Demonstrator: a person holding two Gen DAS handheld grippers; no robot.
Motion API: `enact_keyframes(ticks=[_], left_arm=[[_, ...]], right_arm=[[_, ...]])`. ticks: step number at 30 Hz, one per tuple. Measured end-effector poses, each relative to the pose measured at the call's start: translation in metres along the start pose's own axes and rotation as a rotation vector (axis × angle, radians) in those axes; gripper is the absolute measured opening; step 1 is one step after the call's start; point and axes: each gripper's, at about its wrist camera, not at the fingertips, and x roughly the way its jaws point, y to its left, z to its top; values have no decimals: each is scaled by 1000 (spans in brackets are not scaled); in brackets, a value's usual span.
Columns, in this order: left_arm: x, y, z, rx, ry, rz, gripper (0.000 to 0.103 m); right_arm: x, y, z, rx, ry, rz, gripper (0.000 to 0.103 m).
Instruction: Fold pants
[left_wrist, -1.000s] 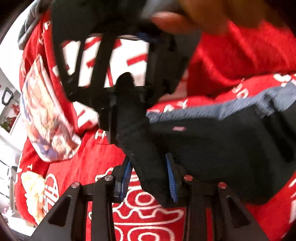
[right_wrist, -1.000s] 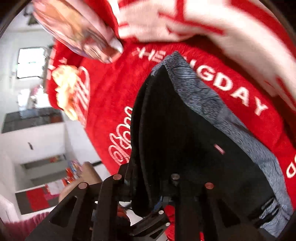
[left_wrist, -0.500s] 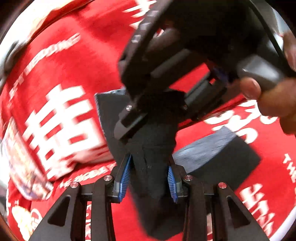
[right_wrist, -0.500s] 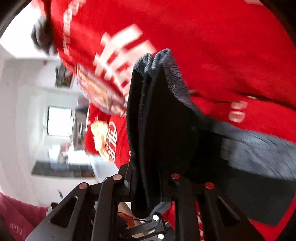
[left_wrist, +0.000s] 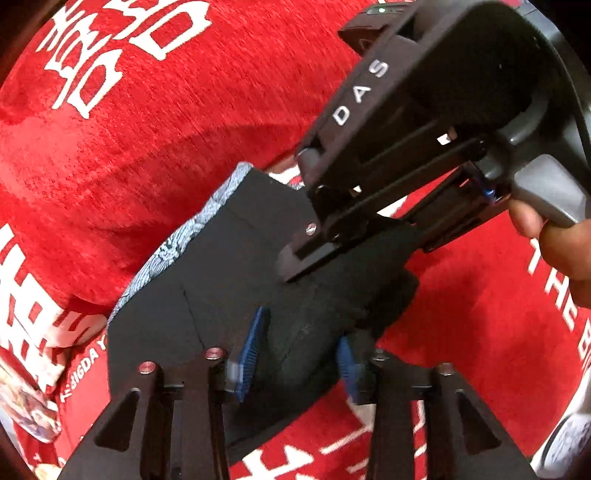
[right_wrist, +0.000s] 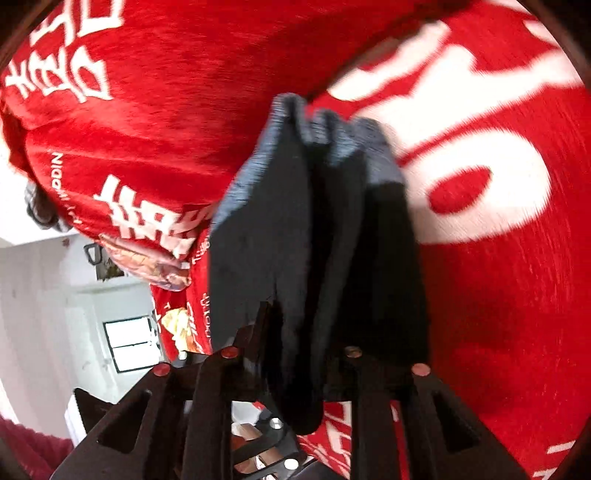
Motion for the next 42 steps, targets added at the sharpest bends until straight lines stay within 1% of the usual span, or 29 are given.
enact_keyframes(ticks=[1, 2, 3, 4, 6, 8, 9, 11, 12, 14, 15, 16, 17, 19, 20, 22, 25, 26, 27, 28, 30, 32, 35, 36, 37, 38, 40, 42], left_arm=[[-4, 3, -2, -3, 2, -6, 61], [-12, 8, -4, -11, 2, -12, 65], [-19, 12, -6, -17, 0, -17, 71], [-27, 19, -7, -25, -2, -21, 71], [-42, 37, -10, -60, 0, -10, 71], [-47, 67, -15, -131, 19, 26, 71], [-46, 77, -15, -163, 33, 48, 71], [-34, 106, -24, -258, 91, 92, 71], [-28, 113, -31, -301, 118, 105, 71], [-11, 130, -43, -381, 185, 120, 71], [0, 132, -50, -393, 227, 121, 71], [4, 128, -59, -397, 253, 111, 71], [12, 126, -68, -408, 295, 88, 72], [12, 125, -74, -418, 324, 69, 76], [7, 124, -74, -409, 329, 70, 76], [-9, 123, -71, -384, 330, 68, 76], [-34, 126, -65, -366, 327, 44, 76], [-44, 126, -63, -361, 332, 30, 76], [-49, 128, -61, -359, 337, 21, 76], [-57, 127, -60, -356, 342, 12, 76], [-74, 124, -59, -346, 353, -4, 76], [-81, 126, -57, -331, 365, -12, 76], [-97, 120, -54, -317, 369, -42, 76], [-101, 120, -53, -315, 367, -49, 86], [-108, 120, -50, -315, 359, -54, 98], [-113, 120, -49, -316, 350, -53, 99], [-121, 120, -45, -309, 341, -59, 99], [-129, 118, -43, -300, 344, -64, 99]], right_arm=[[-1, -2, -2, 14, -12, -1, 31], [-6, -4, -2, 24, -16, -1, 32], [-11, -3, -3, 24, -18, -23, 33], [-16, -3, -4, 16, -22, -53, 33], [-30, 10, -8, -18, -37, -168, 35], [-46, 20, -12, -65, -66, -298, 36], [-53, 28, -15, -91, -88, -335, 36], [-64, 47, -23, -144, -141, -358, 35], [-69, 47, -25, -158, -153, -355, 35], [-57, 60, -29, -197, -149, -360, 35], [-47, 67, -30, -208, -136, -372, 35], [-32, 68, -32, -220, -111, -413, 35], [-26, 62, -32, -225, -91, -452, 35], [-6, 51, -38, -209, -49, -544, 35], [-5, 47, -42, -185, -59, -558, 35], [-15, 48, -48, -139, -78, -549, 35], [-35, 58, -65, -122, -74, -561, 36], [-40, 63, -71, -118, -71, -559, 42], [-44, 66, -75, -115, -69, -560, 51], [-48, 70, -82, -110, -70, -562, 55], [-57, 81, -94, -100, -85, -559, 59], [-64, 88, -108, -85, -85, -565, 64], [-66, 102, -125, -80, -86, -571, 67], [-67, 108, -129, -83, -87, -578, 68], [-67, 113, -134, -85, -89, -585, 69], [-69, 118, -137, -89, -93, -592, 70], [-73, 127, -142, -99, -103, -601, 71], [-80, 138, -145, -114, -119, -617, 77]])
